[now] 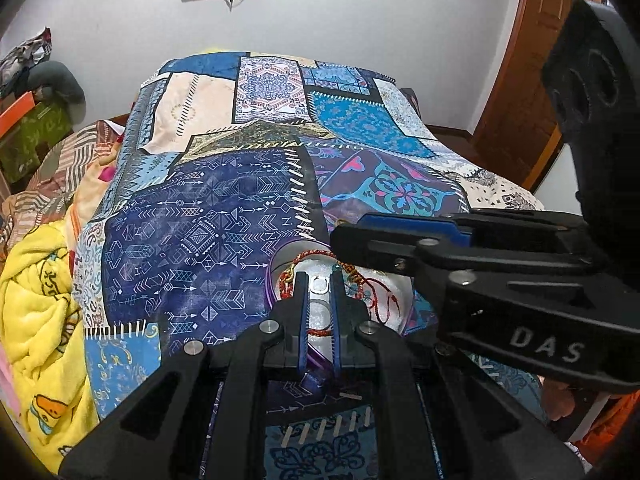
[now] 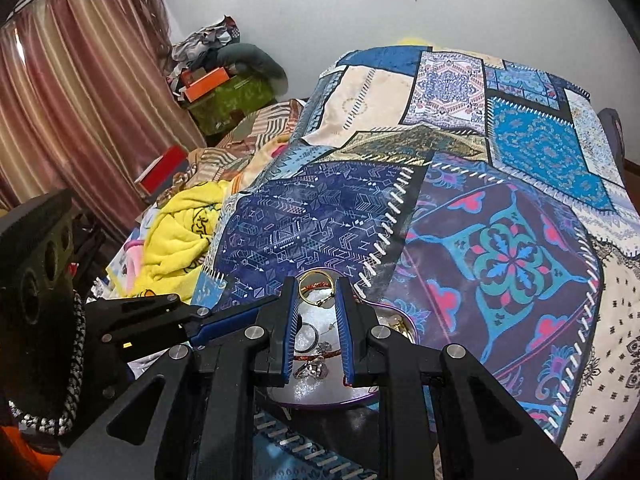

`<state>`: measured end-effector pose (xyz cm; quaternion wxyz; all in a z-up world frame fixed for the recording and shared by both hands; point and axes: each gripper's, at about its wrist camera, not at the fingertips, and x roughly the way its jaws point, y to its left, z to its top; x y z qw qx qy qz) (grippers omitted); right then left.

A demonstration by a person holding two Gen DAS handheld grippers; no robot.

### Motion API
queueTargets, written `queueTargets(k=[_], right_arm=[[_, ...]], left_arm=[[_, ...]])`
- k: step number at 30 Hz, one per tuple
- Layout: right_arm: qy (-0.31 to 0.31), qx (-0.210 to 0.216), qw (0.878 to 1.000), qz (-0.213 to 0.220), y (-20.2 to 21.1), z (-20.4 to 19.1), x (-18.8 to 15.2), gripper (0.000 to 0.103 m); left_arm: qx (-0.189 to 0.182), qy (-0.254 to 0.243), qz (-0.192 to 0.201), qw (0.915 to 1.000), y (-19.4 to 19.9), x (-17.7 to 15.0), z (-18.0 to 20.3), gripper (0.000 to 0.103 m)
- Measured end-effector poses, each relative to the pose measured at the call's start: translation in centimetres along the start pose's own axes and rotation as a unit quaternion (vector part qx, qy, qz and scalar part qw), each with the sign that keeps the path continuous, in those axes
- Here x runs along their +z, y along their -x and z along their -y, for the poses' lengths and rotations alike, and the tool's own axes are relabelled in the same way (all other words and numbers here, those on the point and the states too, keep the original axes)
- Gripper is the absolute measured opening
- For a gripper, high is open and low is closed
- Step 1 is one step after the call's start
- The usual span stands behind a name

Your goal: Organize jewelry

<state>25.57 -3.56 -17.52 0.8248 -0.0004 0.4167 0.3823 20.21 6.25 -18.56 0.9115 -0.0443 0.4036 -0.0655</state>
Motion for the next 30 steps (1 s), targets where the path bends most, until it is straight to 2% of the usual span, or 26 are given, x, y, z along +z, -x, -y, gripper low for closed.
queueTargets(k=[14,18,21,30], right_arm=[[-0.012,0.012,1.0,-0.021,-0.6,-0.1,0.3,0.017],[-0.01,0.014,1.0,-0.022,-0.2,-0.2,0.5,0.024],[-0.006,0.01,1.0,-0.011,0.8,-0.5,0.6,0.024],[-0.003,-0.016,0.999,0.05,6.8,-1.0,0.9,0.024]], left_arm=[[0.005,-0.001,-0.002,1.0,0.2,-0.6,-0.2,0.009],[0.007,0.0,-0.002,1.0,0.4,-0.6,-0.2,0.013],[0.009,0.002,0.001,1.0,0.9,-0.6,-0.2,0.017],[0.028,0.021,0.043,0.9985,5.4,0.7,-0.8,0.018]])
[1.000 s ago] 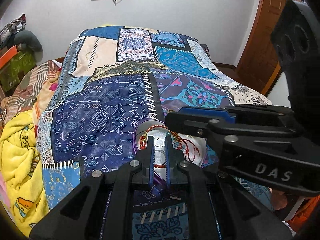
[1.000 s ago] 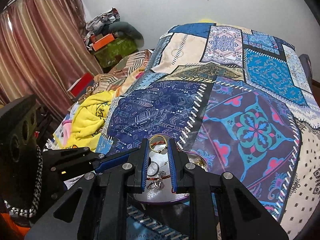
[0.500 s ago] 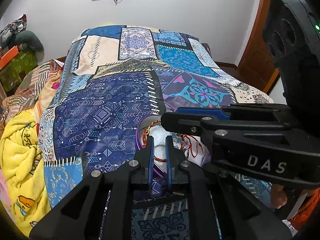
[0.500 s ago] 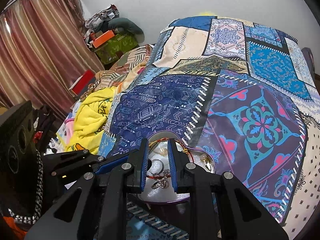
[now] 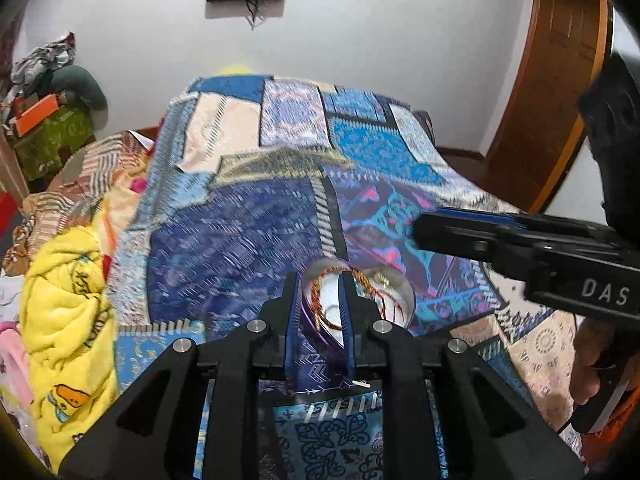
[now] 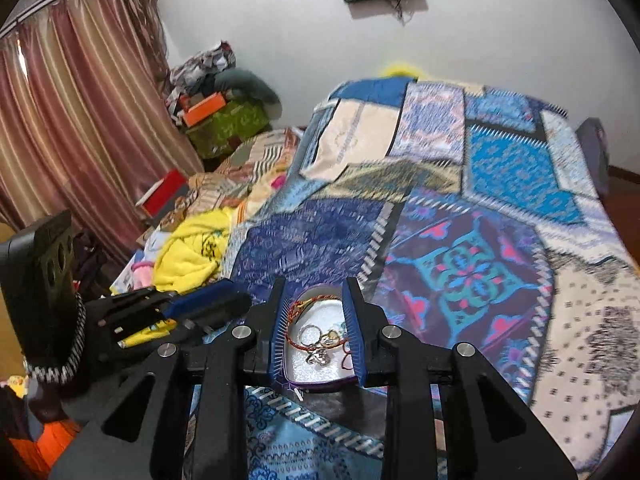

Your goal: Organize jewelry

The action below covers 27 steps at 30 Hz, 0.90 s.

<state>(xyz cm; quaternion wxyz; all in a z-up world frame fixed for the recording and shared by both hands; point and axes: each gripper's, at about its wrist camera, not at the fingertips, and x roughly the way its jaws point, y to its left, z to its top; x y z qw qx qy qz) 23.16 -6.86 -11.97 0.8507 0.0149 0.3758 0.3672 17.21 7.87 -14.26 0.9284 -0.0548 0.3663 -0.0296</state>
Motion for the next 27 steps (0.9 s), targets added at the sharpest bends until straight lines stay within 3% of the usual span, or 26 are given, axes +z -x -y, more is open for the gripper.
queueTargets(k=[7,14,18,20,22,27], right_arm=[[0.015,-0.024,0.997,0.071,6.2,-1.9,0.5,0.024],[0.045,-0.045,0.984,0.169,13.9,-5.6,0.1,0.024],[0.066,-0.064,0.97,0.224,17.7,-7.8,-0.7,0.026],[0.073,-0.076,0.963,0.247,19.2,-8.9,-1.4,0.037],[0.076,-0.089,0.956,0.268,20.3,-9.7,-2.0,0.058],[0.075,-0.113,0.945,0.296,21.2,-10.5,-2.6,0.08]], left_arm=[[0.013,-0.006,0.067,0.9977,6.0,1.7,1.1,0.018],[0.014,-0.017,0.155,0.9877,13.7,2.7,3.5,0.019],[0.019,-0.02,0.218,0.9755,18.6,2.5,4.7,0.033],[0.022,-0.022,0.243,0.9696,20.7,2.1,5.1,0.037],[0.025,-0.023,0.265,0.9638,22.5,1.7,5.5,0.046],[0.039,-0.024,0.299,0.9532,25.4,0.7,6.1,0.063]])
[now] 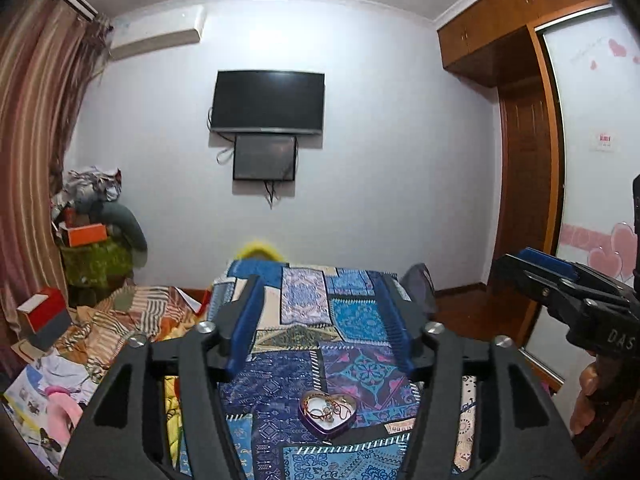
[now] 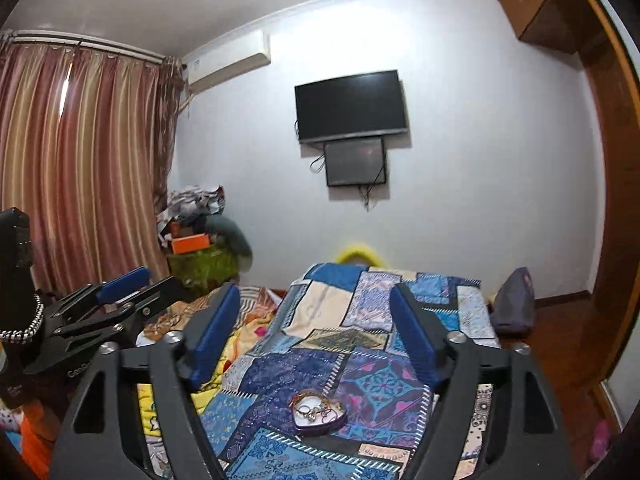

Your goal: Organize jewelry

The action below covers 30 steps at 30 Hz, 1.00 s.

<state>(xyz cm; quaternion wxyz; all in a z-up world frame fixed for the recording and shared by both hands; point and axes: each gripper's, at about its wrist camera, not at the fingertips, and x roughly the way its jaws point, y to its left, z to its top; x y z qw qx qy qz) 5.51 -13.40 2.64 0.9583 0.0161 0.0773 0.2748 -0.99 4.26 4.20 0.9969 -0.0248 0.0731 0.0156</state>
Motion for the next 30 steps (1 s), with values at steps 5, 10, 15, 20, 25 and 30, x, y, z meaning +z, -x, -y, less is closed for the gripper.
queueTargets(k=[5,10,15,20,25,30], right_arm=[[0.003,-0.027,1.0,0.008,-0.1,-0.1,-0.3,0.094],[0.001,-0.031,1.0,-0.002,-0.1,0.0,-0.7,0.096],[-0.001,-0.03,1.0,-0.005,-0.1,0.2,-0.8,0.096],[-0.003,-0.029,1.0,-0.008,0.9,0.2,-1.3,0.096],[-0.005,-0.031,0.999,-0.014,0.8,0.4,-1.4,0.096],[-0.009,-0.029,0.999,-0.023,0.6,0.5,-1.5,0.096]], left_arm=[[0.018,0.001,0.008,0.9998,0.8,-0.1,0.0,0.089],[0.031,-0.003,0.011,0.9995,1.4,-0.5,0.3,0.097],[0.033,-0.008,0.008,0.9994,1.4,-0.9,0.6,0.099],[0.033,-0.006,0.004,0.9994,1.1,-1.2,0.7,0.1],[0.032,-0.004,-0.001,0.9995,0.6,-1.3,0.6,0.102],[0.032,-0.003,-0.007,0.9995,0.2,-1.4,0.7,0.102]])
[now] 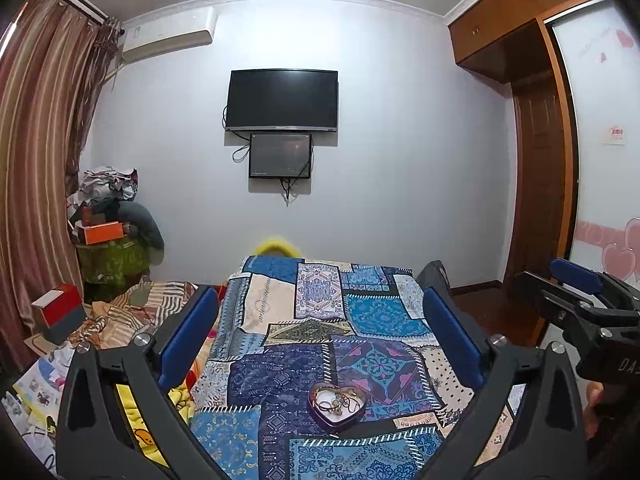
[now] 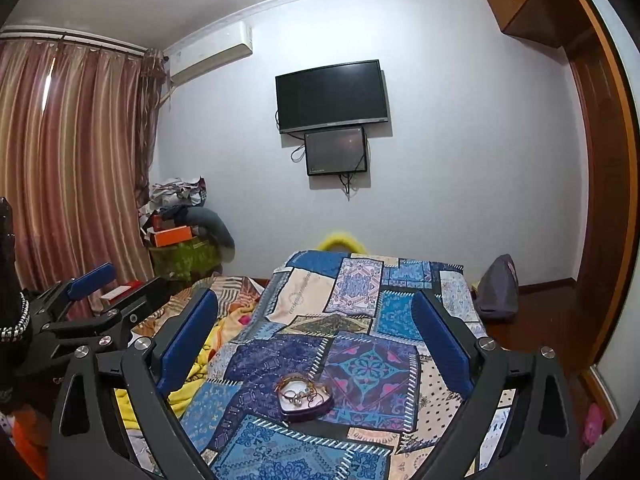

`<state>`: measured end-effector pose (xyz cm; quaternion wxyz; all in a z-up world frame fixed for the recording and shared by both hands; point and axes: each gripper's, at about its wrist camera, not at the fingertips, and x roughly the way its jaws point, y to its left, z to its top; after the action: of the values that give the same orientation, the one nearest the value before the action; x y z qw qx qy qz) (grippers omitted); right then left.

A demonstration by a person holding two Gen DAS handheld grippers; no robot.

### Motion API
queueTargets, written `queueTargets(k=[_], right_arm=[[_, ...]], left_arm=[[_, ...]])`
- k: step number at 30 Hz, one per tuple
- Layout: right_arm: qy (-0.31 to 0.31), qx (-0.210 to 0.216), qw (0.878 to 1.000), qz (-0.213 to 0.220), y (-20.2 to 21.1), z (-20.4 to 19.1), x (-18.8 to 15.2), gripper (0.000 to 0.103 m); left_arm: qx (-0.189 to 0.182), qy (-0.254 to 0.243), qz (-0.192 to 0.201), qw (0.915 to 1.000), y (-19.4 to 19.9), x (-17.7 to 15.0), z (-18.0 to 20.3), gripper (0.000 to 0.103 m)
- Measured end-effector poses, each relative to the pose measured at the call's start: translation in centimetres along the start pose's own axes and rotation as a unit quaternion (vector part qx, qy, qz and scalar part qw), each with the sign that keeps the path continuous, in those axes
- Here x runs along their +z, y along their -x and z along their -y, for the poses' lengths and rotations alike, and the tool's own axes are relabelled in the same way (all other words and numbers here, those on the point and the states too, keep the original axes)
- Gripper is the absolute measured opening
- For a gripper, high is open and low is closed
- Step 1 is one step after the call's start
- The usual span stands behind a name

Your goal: Organize jewelry

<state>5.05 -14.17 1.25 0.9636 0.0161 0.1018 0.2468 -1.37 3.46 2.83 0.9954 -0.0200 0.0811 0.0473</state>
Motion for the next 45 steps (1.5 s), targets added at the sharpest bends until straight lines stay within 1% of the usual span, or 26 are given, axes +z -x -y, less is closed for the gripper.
queueTargets(k=[15,45], right_arm=[[-0.006,-0.004,1.0,-0.009,0.1,0.2,0.2,0.097],[-0.006,-0.009,1.0,-0.015,0.2,0.3,0.2,0.097]], left_arm=[[0.004,0.008,-0.011,0.9999,-1.0,-0.3,0.0,0.103],[-0.002,0.005,-0.013,0.9999,-1.3,-0.4,0.3,0.103]])
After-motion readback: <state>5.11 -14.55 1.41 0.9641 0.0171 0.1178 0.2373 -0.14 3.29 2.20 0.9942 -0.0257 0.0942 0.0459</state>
